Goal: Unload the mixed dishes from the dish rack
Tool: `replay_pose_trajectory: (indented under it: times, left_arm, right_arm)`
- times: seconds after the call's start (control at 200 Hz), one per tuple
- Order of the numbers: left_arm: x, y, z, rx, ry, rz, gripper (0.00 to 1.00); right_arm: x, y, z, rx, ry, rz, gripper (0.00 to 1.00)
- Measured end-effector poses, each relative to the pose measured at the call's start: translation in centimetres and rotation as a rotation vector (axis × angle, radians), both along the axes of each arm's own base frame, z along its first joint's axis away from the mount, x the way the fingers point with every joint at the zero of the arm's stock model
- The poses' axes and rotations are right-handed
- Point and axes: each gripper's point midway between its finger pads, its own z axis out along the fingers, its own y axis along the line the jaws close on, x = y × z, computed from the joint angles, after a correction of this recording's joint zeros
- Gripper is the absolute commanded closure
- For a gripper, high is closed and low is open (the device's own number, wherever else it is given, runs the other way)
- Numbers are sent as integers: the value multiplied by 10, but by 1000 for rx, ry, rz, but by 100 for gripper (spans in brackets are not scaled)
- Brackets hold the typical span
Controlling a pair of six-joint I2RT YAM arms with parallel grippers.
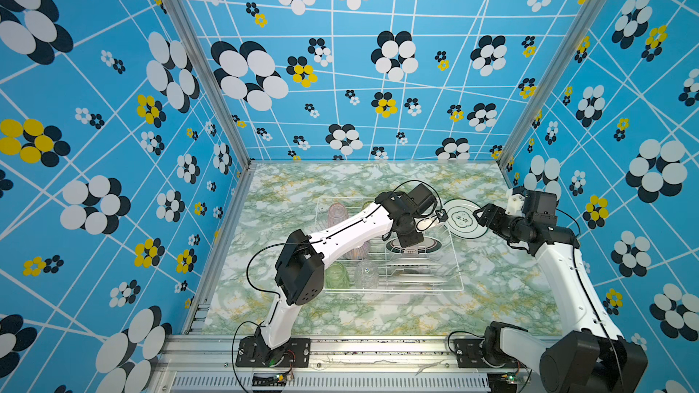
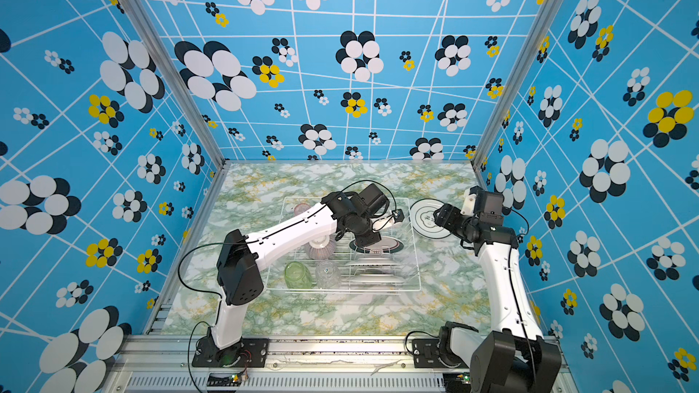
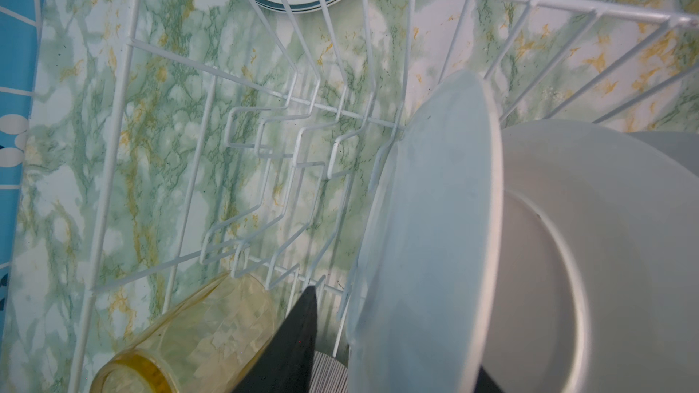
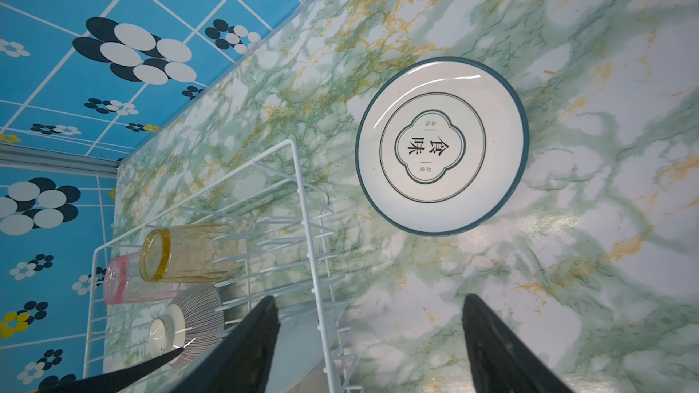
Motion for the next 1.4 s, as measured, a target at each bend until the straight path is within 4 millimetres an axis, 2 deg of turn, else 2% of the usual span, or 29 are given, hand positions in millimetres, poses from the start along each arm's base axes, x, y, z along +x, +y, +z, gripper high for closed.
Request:
replay_pose_trajectory:
  times: [0.56,0.68,0.89,0.965,1.03,1.4]
  left_arm:
    - [7,0,-10,-8,-9,1,67]
    - [7,0,-10,-8,-14,-11,85]
    - [13,0,-9,-3,-43,-26,87]
    - [13,0,-9,0,-48,-39,91]
    - [13,0,-9,2,-50,-44,97]
    - [22,7,-3,-63,-19,-31,97]
  right_arm:
    - [1,4,-1,0,1,13,22]
    - [2,5,-1,0,1,16,22]
    - [2,7,-1,0,2,21,21]
    - [2,8,-1,-1,2,24,21]
    - [2,8,-2,-2,3,23,21]
    - [2,15,-3,-2,7,43,22]
